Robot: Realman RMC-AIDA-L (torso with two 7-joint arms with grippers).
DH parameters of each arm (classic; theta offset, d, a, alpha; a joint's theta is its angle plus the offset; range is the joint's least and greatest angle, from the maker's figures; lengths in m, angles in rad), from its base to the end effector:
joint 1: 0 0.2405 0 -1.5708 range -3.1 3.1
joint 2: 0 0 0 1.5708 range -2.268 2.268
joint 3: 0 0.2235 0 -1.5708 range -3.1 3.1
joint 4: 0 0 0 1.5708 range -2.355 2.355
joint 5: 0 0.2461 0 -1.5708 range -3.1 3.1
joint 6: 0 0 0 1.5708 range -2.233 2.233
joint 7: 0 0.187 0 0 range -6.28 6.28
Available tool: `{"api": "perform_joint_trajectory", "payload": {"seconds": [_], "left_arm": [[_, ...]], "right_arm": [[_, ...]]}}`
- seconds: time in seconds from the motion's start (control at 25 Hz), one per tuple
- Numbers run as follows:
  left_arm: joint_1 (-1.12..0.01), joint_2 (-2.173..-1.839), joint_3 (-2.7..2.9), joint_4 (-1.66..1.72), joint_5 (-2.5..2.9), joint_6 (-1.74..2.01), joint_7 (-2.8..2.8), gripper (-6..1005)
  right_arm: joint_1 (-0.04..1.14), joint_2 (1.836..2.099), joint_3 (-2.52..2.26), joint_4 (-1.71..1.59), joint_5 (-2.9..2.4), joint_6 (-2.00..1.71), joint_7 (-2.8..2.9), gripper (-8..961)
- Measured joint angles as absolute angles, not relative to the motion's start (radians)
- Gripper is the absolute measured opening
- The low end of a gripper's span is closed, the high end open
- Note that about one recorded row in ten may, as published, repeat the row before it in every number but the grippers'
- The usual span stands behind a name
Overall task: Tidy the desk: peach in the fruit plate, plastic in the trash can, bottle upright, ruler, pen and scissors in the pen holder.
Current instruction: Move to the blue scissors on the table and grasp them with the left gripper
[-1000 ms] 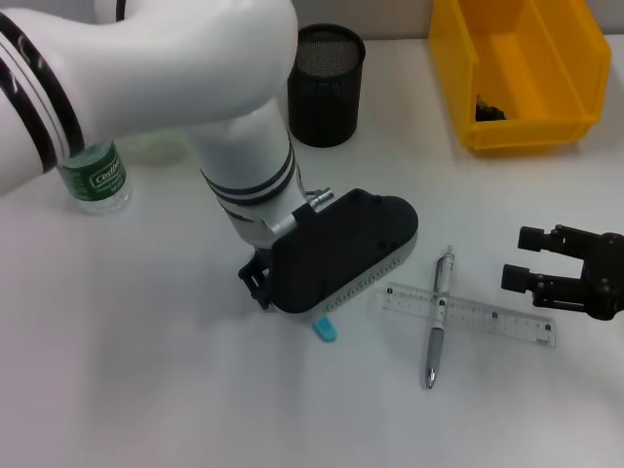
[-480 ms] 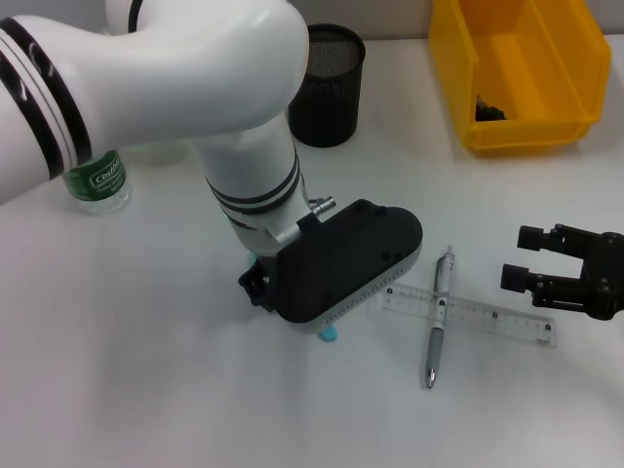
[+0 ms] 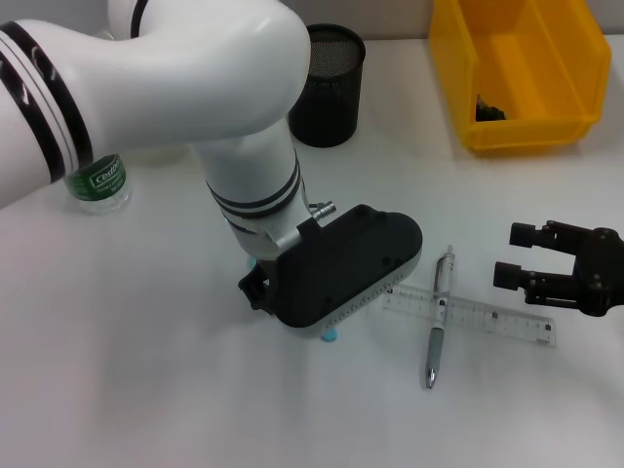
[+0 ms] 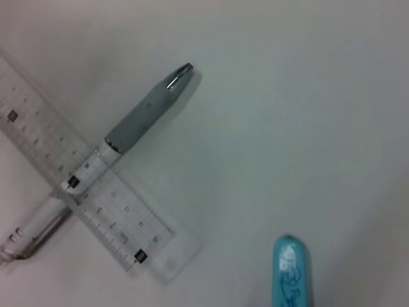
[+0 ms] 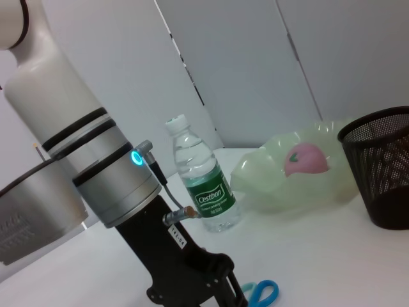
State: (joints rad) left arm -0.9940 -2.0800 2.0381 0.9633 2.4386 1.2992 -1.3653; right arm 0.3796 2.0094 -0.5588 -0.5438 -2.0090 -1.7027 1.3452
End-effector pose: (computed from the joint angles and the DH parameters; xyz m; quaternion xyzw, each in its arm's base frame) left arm -0.1139 0.3487 -0.1615 0.8060 -0.4882 -0.3127 0.1192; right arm 0.3002 0.3000 0.0035 -0.9025 0.2958 0.2858 0.1276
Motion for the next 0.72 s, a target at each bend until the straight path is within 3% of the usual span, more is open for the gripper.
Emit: {"api": "perform_joint_trajectory", "payload": {"seconds": [0.72], "left_arm": [[-1.001, -2.08, 2.064, 0.963, 2.434, 1.291, -1.391, 367]], "right_arm": [[0.394, 2.011, -0.634, -0.569, -2.023, -1.708, 1.321, 791]]}}
